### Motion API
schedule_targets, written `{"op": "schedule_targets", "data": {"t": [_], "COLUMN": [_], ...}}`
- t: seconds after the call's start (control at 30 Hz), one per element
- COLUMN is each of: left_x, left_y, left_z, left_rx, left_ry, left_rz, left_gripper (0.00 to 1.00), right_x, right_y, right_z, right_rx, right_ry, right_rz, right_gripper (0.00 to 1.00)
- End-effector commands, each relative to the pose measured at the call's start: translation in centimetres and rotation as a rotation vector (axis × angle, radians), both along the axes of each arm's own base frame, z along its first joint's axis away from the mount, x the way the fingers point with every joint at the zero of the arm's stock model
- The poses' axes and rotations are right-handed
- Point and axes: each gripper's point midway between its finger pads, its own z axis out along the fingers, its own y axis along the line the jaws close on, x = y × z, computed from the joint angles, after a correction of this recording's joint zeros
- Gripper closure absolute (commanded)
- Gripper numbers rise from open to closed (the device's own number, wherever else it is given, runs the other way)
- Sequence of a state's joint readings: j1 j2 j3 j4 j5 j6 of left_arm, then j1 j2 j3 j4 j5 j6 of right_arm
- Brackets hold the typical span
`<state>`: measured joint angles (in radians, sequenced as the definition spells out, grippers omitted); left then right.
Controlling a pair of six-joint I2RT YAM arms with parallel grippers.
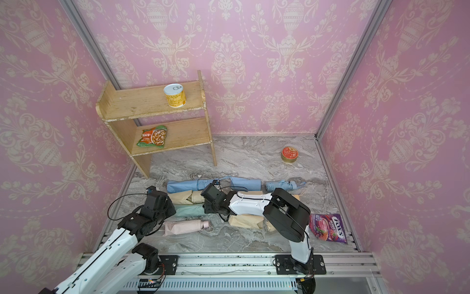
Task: Take umbrellas out of sleeves
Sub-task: Take out the umbrella from the umbrella sleeve.
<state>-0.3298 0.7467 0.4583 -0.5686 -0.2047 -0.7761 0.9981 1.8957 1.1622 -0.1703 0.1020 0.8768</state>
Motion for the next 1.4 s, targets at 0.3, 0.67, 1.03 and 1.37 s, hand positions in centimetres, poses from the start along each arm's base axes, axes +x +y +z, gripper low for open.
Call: {"op": "schedule_targets", "data": {"t": [0.3,0.67,1.03,1.37], "left_x": [-1.2,0.2,1.2,0.5], "left_y": [0.1,-0.4,0.5,1.8], "left_z": [-1.9,-2.9,-1.1,-1.1], "left_rx": [-0.023,-0.038,0.002,0.026], "left_ry": [0.065,0.051,-0.016,-0.011], "left_rz": [0.003,0.000,0.016,0.055], "left_gripper": [0.55,0.88,1.00,1.00], "right_x": [-0.6,-0.6,-0.6,-0.5], "right_y": [-3.0,-3.1,-3.7,-4.3], "right_z": [-3.3,-3.4,-3.6,-3.6], "right_rx": [-0.154,-0.155,-0.181,-0.196], "right_ry": [0.045,0.044,0.037,0.027], "right_rz": [-0.038,-0.040,-0.045,-0.056], "right_gripper": [0.41,0.41,0.40,0.40]}}
